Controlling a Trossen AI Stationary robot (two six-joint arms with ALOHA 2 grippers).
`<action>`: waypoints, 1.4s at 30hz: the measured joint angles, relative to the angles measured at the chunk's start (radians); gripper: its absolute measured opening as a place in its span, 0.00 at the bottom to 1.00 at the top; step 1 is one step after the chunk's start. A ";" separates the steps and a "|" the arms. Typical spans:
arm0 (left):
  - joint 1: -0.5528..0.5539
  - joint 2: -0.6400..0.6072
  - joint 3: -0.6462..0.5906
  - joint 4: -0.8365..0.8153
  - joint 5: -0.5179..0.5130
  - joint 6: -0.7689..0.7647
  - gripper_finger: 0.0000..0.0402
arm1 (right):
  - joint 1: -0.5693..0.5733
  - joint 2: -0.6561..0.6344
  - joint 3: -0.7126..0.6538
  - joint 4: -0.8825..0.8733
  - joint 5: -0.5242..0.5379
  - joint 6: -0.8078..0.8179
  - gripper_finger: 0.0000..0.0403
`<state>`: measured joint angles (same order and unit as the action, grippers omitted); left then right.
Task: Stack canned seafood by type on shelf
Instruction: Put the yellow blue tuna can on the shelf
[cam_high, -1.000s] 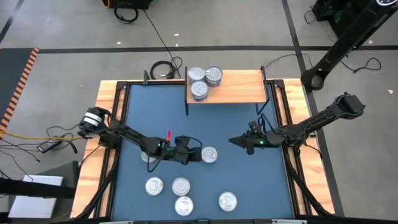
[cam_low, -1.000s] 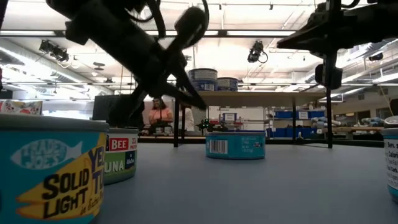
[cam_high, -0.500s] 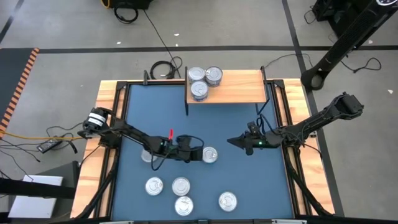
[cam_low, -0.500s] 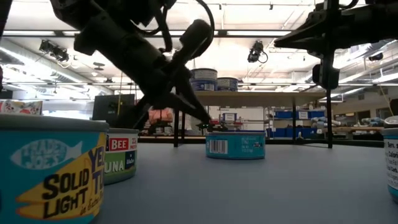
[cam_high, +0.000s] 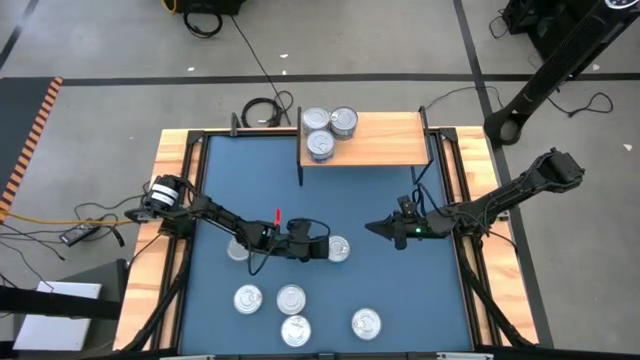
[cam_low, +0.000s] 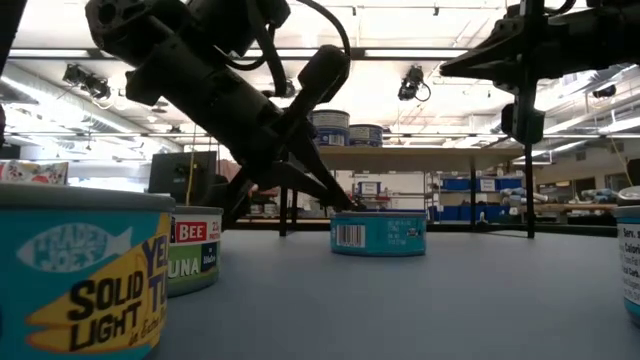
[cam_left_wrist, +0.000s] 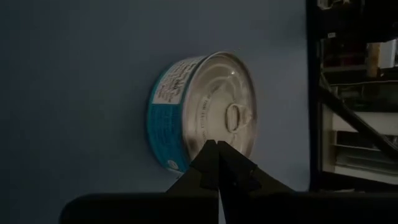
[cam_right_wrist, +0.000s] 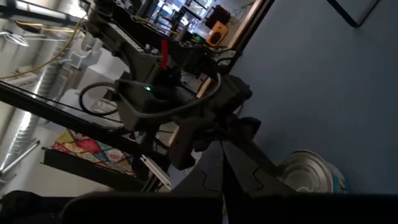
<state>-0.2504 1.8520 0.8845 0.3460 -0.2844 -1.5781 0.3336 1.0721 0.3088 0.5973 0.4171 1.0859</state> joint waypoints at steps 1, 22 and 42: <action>0.000 -0.001 0.000 0.001 -0.002 0.000 0.00 | 0.000 0.001 0.000 0.000 -0.001 0.000 0.01; -0.019 -0.024 -0.069 0.004 -0.037 -0.113 0.00 | -0.002 0.001 0.000 -0.028 -0.055 -0.009 0.01; -0.018 -0.023 -0.071 -0.070 -0.015 -0.099 0.00 | -0.003 0.070 0.000 -0.156 -0.205 -0.013 0.25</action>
<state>-0.2684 1.8294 0.8135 0.2764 -0.2996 -1.6771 0.3309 1.1425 0.3084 0.4414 0.2121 1.0725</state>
